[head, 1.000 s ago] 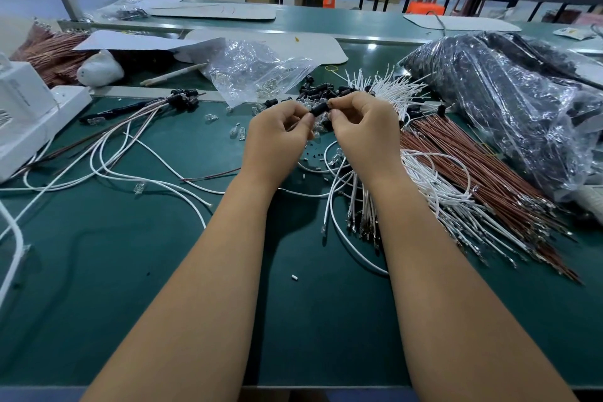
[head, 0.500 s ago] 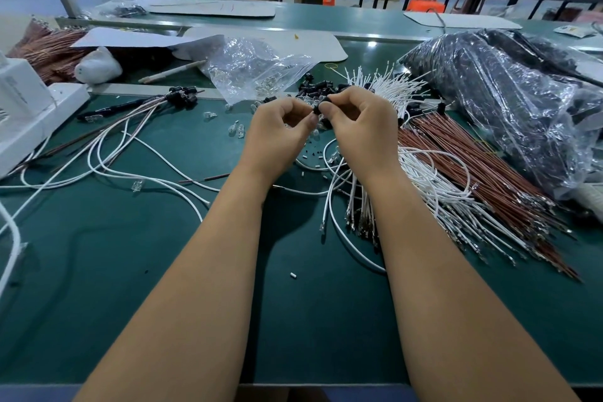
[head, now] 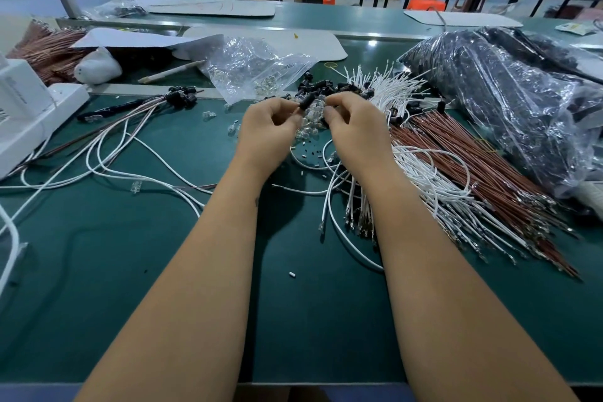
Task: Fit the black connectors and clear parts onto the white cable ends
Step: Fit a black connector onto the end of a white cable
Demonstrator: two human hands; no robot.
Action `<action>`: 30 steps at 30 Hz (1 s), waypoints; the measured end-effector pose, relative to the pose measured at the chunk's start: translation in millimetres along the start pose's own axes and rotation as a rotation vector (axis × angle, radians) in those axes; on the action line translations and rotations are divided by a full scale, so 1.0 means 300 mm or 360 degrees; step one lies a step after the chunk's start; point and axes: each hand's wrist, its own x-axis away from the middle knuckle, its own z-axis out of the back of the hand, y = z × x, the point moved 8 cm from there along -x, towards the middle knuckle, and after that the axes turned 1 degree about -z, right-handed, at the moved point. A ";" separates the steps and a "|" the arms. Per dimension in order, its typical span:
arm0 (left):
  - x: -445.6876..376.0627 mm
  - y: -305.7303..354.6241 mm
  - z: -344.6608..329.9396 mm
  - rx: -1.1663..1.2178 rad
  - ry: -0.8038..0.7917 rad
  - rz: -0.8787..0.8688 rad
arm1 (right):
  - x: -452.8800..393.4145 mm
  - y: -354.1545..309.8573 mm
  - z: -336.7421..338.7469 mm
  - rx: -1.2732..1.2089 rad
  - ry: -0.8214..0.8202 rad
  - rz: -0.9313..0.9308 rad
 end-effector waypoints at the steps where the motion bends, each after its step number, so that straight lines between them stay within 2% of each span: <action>1: -0.005 -0.009 0.022 -0.0057 0.0088 0.0012 | 0.004 -0.004 -0.027 0.0107 -0.0123 0.0035; 3: -0.014 -0.029 0.054 -0.0075 0.0205 0.0063 | 0.019 -0.006 -0.091 0.0394 -0.0434 0.0107; 5: -0.016 -0.041 0.067 -0.0138 0.0269 0.0095 | 0.033 -0.002 -0.131 0.0747 -0.0612 0.0166; 7: -0.013 -0.041 0.063 -0.0207 0.0276 0.0102 | 0.031 0.000 -0.130 0.0847 -0.0601 0.0151; 12: -0.009 -0.028 0.036 -0.0207 0.0163 0.0054 | 0.032 -0.009 -0.101 0.0764 -0.0455 0.0108; 14: -0.003 -0.024 0.030 -0.0210 0.0118 0.0056 | 0.029 -0.013 -0.086 0.0656 -0.0358 0.0087; 20: 0.016 0.006 -0.001 -0.0079 -0.0009 0.0051 | 0.000 0.024 0.018 -0.0241 0.0030 -0.0200; 25: 0.023 0.028 -0.021 -0.0080 -0.0086 -0.0075 | -0.005 0.055 0.006 -0.0653 -0.0001 -0.0353; 30: 0.025 0.038 -0.021 -0.0047 -0.0105 -0.0116 | -0.005 0.054 -0.006 -0.0785 -0.0051 -0.0352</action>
